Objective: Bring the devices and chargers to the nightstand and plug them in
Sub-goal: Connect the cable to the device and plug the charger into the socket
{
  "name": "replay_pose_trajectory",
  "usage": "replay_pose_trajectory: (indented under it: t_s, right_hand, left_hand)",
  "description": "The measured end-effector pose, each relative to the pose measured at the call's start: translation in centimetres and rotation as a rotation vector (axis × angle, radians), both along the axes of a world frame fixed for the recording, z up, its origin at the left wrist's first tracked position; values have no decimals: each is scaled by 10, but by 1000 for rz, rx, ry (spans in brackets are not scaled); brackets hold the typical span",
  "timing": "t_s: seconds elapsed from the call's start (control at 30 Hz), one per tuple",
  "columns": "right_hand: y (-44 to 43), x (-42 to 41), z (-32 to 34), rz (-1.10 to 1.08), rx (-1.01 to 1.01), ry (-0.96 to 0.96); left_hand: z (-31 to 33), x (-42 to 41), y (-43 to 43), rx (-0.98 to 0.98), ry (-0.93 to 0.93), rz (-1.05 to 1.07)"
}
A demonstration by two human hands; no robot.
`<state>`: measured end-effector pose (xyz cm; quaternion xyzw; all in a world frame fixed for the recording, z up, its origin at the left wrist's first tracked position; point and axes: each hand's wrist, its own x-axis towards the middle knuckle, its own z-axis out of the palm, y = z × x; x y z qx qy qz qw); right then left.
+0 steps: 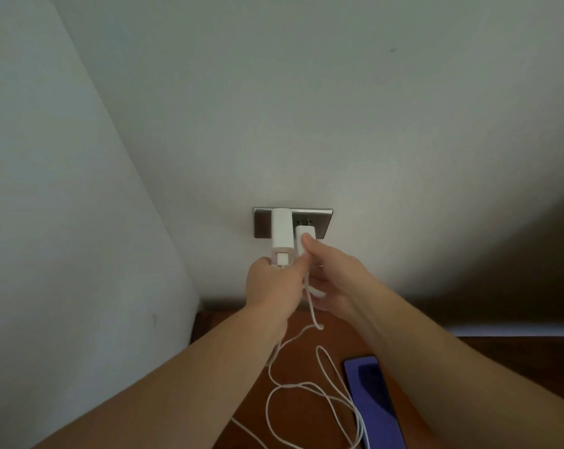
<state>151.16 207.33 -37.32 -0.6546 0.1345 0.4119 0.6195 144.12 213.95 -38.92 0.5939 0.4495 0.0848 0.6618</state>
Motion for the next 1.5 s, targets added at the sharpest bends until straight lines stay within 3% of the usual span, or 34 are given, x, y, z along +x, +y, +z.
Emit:
replay_pose_trajectory:
  t_s: [0.2, 0.4, 0.57, 0.73, 1.03, 1.2, 1.4, 1.5]
  right_hand:
    - [2, 0, -1, -19, -19, -14]
    - [10, 4, 10, -95, -18, 10]
    - [3, -8, -9, -39, 29, -33]
    - [7, 11, 2, -53, 17, 19]
    - [15, 16, 3, -69, -46, 15]
    - [14, 8, -13, -93, 31, -8]
    - [9, 6, -4, -47, -21, -30]
    - [6, 3, 8, -1, -40, -49]
  left_hand:
    - [-4, 1, 1, -8, -22, 31]
    - [-2, 1, 1, 139, -34, 46]
    - [-9, -4, 1, 76, -47, -13]
    - [-3, 2, -1, 145, -38, 35]
    - [-1, 7, 3, 81, 13, 45]
    - [-4, 8, 4, 39, 42, 31]
    - [2, 2, 11, -128, 32, -21]
    - [13, -5, 16, -92, 64, -63]
